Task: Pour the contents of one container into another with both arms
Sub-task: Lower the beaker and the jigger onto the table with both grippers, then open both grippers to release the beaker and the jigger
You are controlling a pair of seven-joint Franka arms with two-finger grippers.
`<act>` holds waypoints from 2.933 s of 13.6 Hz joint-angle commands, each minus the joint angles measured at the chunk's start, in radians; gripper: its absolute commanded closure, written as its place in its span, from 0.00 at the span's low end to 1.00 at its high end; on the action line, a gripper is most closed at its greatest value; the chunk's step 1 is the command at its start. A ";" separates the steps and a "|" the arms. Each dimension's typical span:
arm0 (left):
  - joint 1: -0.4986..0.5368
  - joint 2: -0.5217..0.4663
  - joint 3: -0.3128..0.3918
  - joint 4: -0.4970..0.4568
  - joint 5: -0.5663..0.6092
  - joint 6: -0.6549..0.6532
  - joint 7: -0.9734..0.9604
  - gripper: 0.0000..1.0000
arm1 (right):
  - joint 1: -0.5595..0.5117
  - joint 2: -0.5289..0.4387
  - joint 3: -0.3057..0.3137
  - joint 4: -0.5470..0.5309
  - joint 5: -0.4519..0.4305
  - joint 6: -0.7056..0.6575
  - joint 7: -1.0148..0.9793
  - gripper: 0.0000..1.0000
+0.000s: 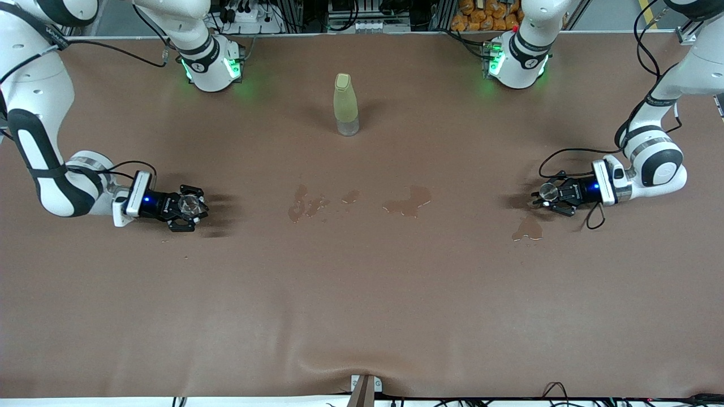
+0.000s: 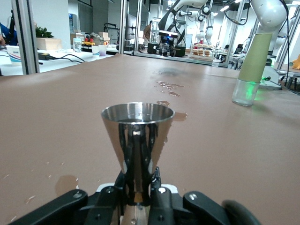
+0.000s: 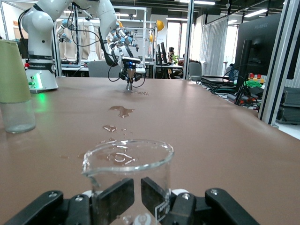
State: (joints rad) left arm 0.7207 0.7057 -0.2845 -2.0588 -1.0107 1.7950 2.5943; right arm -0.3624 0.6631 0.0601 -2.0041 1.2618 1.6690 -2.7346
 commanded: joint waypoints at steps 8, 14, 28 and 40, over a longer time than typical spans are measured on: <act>0.037 0.074 -0.012 0.060 0.023 -0.043 0.021 0.66 | 0.026 0.092 0.006 0.050 -0.021 0.139 -0.091 1.00; 0.037 0.074 -0.012 0.074 0.035 -0.048 0.012 0.00 | 0.040 0.112 0.006 0.047 -0.021 0.205 -0.091 1.00; 0.077 -0.121 0.019 0.292 0.435 -0.160 -0.379 0.00 | 0.042 0.089 -0.022 0.062 -0.019 0.212 -0.025 0.00; 0.069 -0.425 -0.142 0.333 0.596 -0.178 -0.951 0.00 | 0.046 -0.246 -0.082 0.059 -0.350 0.291 0.625 0.00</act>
State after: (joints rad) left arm 0.7878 0.3361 -0.3898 -1.7351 -0.4714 1.6317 1.7492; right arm -0.3224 0.4972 -0.0186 -1.9154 0.9703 1.9569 -2.2510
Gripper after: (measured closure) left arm 0.000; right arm 0.000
